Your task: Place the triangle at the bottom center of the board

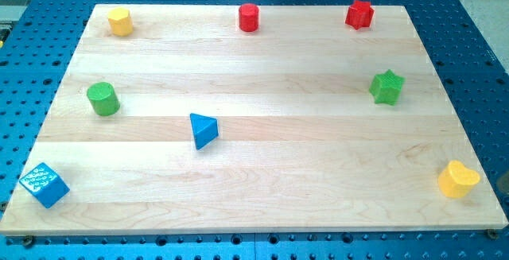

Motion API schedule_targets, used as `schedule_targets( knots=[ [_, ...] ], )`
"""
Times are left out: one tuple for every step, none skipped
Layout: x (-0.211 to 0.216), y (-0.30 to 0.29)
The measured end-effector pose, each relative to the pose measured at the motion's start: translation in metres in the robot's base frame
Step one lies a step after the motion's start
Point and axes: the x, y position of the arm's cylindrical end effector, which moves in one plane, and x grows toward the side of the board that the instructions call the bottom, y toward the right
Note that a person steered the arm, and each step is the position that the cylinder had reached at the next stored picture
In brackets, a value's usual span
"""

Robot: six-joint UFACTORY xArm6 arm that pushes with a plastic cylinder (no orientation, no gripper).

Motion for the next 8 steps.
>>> schedule_targets(
  knots=[
    [-0.005, -0.025],
    [-0.056, -0.053],
    [-0.078, -0.126],
    [-0.095, -0.266],
    [-0.127, -0.377],
    [-0.121, -0.433],
    [-0.08, -0.37],
    [-0.045, -0.332]
  ],
)
